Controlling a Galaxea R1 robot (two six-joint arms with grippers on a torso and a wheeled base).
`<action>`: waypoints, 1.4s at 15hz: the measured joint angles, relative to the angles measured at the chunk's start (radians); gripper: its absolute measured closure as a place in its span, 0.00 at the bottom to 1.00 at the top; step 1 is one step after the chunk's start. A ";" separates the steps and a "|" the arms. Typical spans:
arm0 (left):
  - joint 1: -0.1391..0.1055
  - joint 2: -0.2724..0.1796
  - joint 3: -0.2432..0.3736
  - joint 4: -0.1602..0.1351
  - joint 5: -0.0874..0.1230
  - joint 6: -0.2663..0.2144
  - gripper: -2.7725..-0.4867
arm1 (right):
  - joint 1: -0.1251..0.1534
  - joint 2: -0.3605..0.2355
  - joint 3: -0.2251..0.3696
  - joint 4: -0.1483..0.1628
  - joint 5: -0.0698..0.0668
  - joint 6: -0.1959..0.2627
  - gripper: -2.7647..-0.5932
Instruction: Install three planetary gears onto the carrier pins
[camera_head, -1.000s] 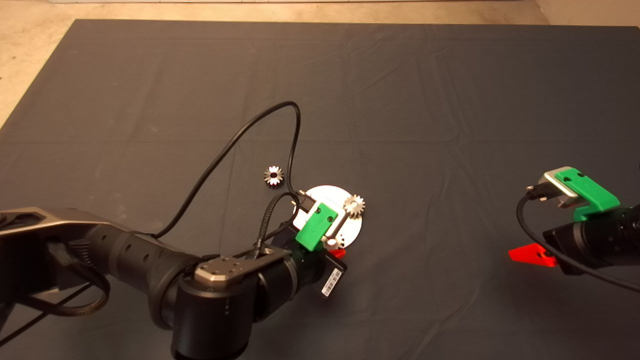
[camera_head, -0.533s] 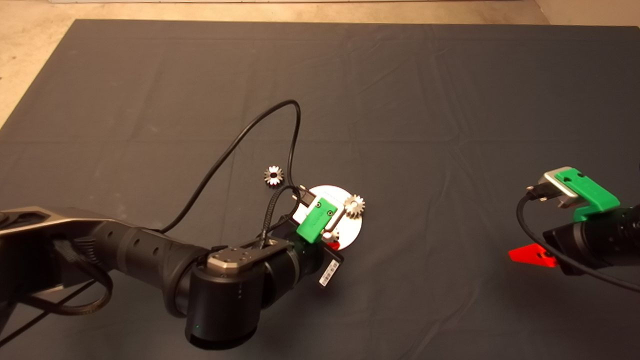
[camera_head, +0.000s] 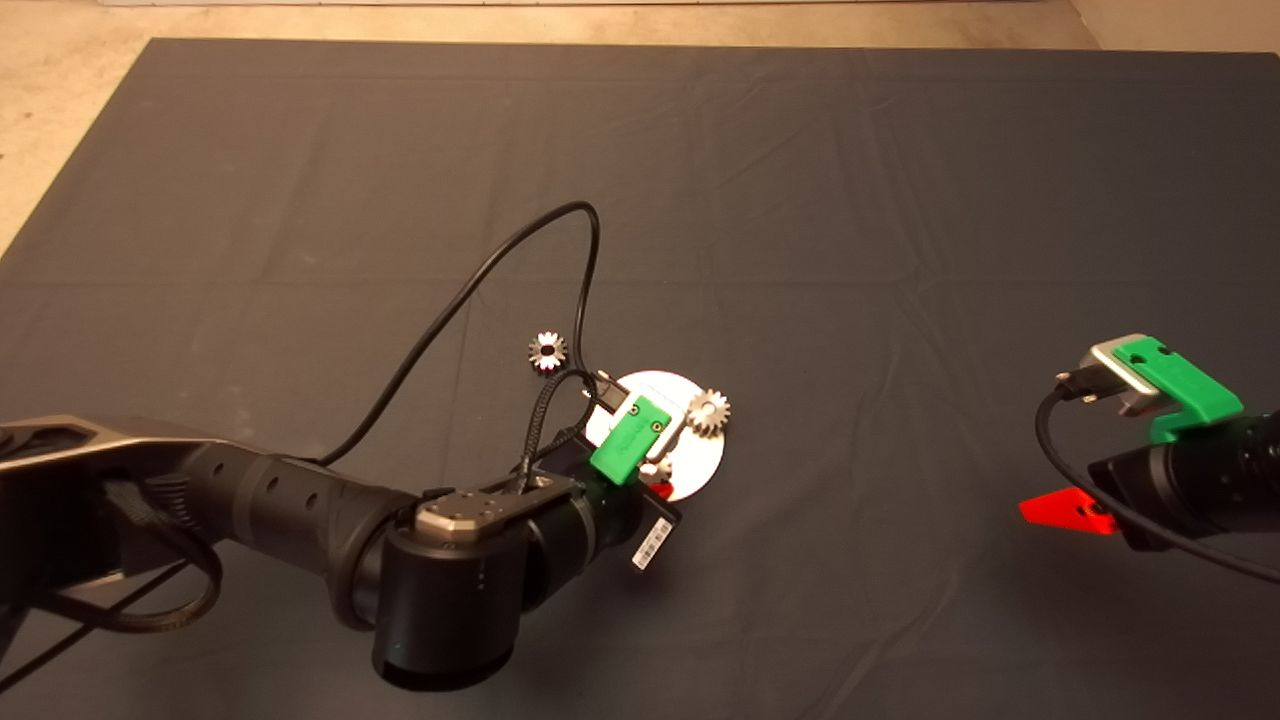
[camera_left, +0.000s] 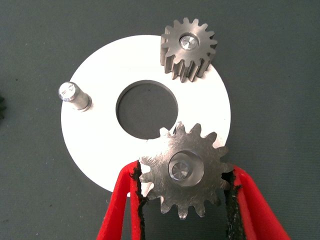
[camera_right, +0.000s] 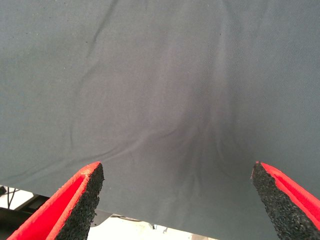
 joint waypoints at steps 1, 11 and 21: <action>0.001 -0.005 0.000 -0.001 0.000 0.000 0.91 | 0.000 -0.007 0.000 0.000 -0.001 0.000 0.26; 0.044 -0.025 -0.003 0.024 0.000 0.003 0.91 | 0.000 -0.014 0.000 0.000 0.000 0.000 0.26; 0.050 -0.024 -0.015 0.060 -0.003 0.003 0.91 | 0.000 -0.014 0.001 0.003 0.001 0.000 0.26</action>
